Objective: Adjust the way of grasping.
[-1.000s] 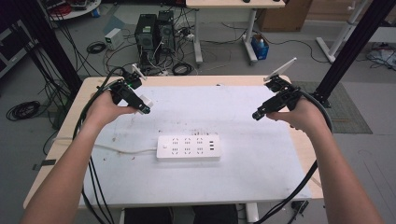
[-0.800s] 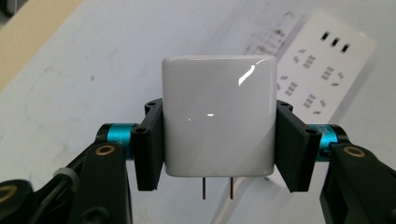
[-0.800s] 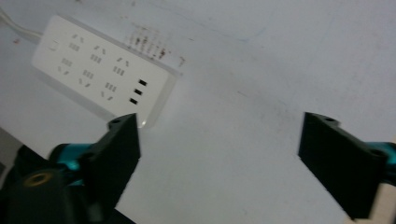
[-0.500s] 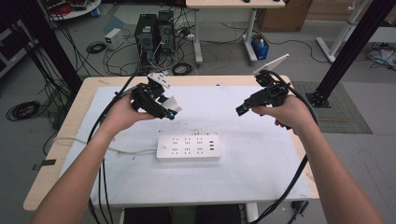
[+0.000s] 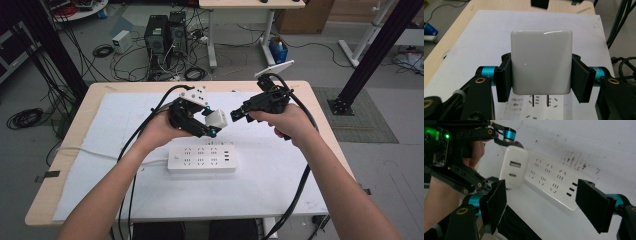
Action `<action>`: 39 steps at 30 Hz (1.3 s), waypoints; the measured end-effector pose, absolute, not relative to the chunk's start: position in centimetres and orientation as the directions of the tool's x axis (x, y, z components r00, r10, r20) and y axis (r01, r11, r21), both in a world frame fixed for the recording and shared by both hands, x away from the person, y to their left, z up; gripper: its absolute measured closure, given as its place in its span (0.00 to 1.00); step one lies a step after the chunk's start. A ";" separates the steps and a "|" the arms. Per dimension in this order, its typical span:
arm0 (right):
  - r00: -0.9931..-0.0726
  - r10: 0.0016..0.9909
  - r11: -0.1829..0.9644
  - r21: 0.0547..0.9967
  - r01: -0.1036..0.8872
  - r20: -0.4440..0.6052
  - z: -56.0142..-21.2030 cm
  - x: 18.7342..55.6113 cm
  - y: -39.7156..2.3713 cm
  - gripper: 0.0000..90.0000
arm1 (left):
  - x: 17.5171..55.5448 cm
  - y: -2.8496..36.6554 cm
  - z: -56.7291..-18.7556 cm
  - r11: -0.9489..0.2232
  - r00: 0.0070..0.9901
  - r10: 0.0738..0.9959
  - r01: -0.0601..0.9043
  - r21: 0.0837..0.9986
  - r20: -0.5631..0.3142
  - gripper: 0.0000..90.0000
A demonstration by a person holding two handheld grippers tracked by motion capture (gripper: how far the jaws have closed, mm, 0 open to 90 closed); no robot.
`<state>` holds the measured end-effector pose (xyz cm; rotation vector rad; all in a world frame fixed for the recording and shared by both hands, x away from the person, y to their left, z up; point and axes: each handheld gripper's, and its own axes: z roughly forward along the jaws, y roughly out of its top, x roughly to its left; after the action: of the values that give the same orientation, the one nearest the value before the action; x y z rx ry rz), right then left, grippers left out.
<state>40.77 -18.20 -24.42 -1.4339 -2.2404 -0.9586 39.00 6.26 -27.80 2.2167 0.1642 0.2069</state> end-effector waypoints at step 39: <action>-0.619 0.722 0.462 0.449 0.765 0.310 -22.8 41.5 -17.6 0.69 | 37.9 11.6 -28.4 -0.859 0.886 0.366 0.204 0.470 0.285 0.19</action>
<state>41.51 -17.58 -22.85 -1.3347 -2.6206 -0.8654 37.86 11.62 -28.42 2.6180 0.4170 0.5129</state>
